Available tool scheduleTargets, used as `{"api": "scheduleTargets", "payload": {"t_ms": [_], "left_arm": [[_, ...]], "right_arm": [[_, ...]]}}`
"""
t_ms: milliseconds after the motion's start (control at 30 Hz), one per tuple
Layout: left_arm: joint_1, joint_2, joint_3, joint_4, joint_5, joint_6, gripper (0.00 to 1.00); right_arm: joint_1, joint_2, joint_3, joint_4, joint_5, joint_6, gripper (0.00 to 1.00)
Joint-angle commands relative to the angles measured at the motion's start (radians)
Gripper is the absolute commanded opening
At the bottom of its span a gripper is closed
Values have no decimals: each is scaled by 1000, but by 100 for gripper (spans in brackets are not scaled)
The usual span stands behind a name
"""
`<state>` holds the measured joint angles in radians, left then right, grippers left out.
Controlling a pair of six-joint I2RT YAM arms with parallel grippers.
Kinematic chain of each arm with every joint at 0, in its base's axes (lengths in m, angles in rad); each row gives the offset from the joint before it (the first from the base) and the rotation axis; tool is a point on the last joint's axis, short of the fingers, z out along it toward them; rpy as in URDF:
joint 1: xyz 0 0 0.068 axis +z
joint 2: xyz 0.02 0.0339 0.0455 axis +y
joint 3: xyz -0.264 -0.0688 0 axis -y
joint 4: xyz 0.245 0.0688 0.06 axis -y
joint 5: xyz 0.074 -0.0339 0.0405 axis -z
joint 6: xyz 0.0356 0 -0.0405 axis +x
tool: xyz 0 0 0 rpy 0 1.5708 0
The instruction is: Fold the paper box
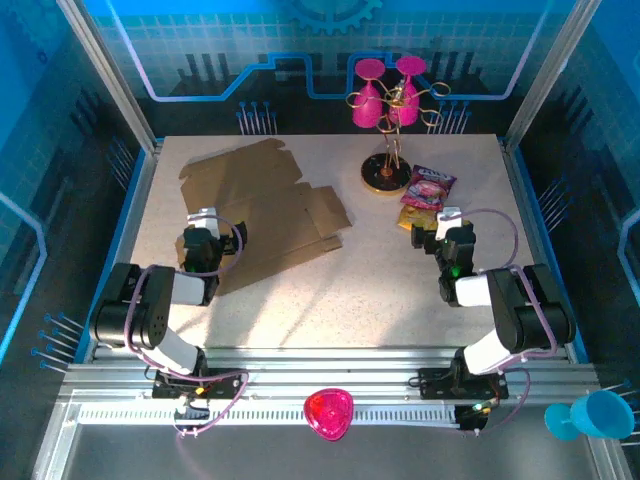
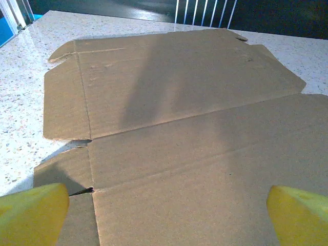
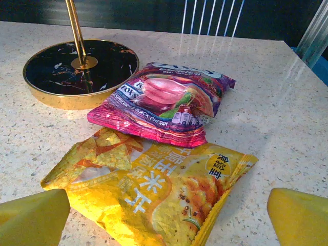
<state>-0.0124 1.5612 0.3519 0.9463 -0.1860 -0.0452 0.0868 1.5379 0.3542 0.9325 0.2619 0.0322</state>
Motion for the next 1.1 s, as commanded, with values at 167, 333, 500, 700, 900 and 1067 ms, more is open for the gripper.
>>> {"api": "scheduleTargets", "payload": {"t_ms": [167,333,500,700,900,1067], "left_arm": [[-4,-13,19,-6,-7,20,99],[-4,-12,19,-7,-6,20,99],[-4,-12,19,-7,-7,20,99],[-6,-11,19,-7,-7,21,99],[-44,-65,-7,13,-63,48,99],[-281,-381,38,-195,-388,118,99]], "right_arm": [[15,8,18,18,20,-14,100],[16,8,18,19,20,-12,100],[16,8,19,19,22,-16,100],[16,7,20,15,20,-14,100],[49,-41,-88,184,49,-50,100],[274,-322,-24,78,372,-225,100]]}}
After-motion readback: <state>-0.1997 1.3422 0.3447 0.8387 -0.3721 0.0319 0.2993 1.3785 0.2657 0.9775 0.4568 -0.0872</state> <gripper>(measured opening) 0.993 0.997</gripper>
